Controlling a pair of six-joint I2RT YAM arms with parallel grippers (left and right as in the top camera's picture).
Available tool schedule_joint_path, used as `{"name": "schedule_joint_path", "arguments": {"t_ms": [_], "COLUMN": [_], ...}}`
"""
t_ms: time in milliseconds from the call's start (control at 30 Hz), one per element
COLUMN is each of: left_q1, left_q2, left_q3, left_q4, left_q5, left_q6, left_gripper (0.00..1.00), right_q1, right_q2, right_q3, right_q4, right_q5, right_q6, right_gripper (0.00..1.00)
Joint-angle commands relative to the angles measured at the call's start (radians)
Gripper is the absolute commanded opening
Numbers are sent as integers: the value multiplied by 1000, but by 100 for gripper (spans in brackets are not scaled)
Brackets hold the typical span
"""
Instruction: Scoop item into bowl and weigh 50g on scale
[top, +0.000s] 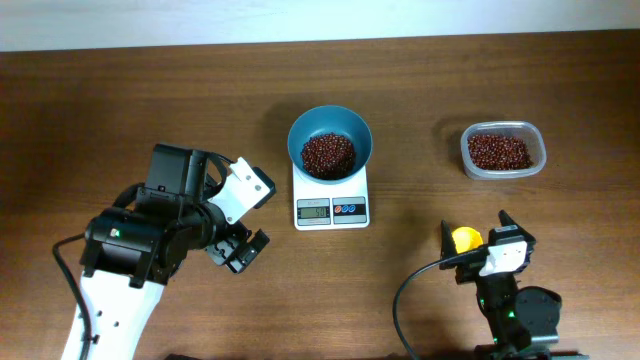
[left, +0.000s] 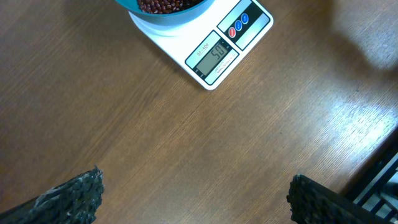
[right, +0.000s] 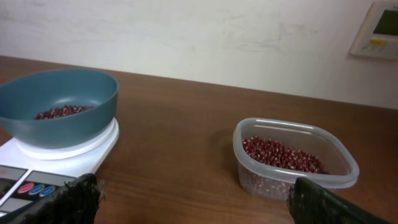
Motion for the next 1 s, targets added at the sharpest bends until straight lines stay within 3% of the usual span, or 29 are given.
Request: {"name": "schedule_joint_path", "arguments": {"t_ms": [0, 967], "left_q1": [6, 6], "left_q2": [1, 1], "left_q3": [15, 15], "left_q4": [1, 1], "left_q5": [0, 0], "left_q6": [19, 19], "left_gripper": [99, 99], "right_q1": [8, 7], "right_q2": [-13, -12], "right_q3": [-39, -52], "right_q4": [49, 76], "right_q5": [18, 30], "right_q6": [-9, -9], "right_gripper": [99, 99]}}
